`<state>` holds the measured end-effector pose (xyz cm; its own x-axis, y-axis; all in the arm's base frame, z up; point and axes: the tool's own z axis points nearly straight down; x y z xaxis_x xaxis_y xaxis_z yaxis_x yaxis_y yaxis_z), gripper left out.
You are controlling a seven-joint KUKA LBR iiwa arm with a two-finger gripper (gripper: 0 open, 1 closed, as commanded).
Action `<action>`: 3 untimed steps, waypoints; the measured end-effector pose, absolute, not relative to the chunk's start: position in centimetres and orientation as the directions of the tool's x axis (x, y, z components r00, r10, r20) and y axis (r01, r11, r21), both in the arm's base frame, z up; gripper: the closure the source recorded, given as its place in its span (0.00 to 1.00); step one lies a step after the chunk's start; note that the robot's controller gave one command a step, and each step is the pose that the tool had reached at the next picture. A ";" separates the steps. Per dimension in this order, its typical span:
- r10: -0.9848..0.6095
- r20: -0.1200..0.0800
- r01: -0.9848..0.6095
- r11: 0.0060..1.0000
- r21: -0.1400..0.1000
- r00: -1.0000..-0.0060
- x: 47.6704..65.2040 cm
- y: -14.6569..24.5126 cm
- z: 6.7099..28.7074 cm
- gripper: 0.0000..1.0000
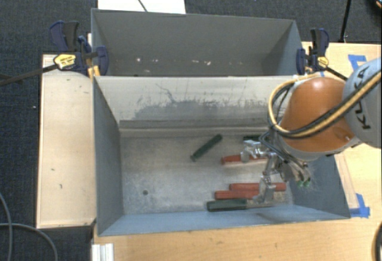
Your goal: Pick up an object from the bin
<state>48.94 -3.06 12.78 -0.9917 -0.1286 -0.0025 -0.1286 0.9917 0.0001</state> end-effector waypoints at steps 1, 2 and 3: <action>-0.332 -0.004 -0.332 0.943 -0.001 -0.943 48.6 -3.2 8.0 0.00; -0.044 -0.004 -0.044 0.999 0.000 -0.999 49.4 -4.4 7.0 1.00; -0.044 -0.004 -0.044 0.999 0.000 -0.999 49.4 -4.4 7.1 1.00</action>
Offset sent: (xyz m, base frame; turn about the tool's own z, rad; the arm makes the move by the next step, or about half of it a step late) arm 0.0038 -0.0140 -0.0578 0.0835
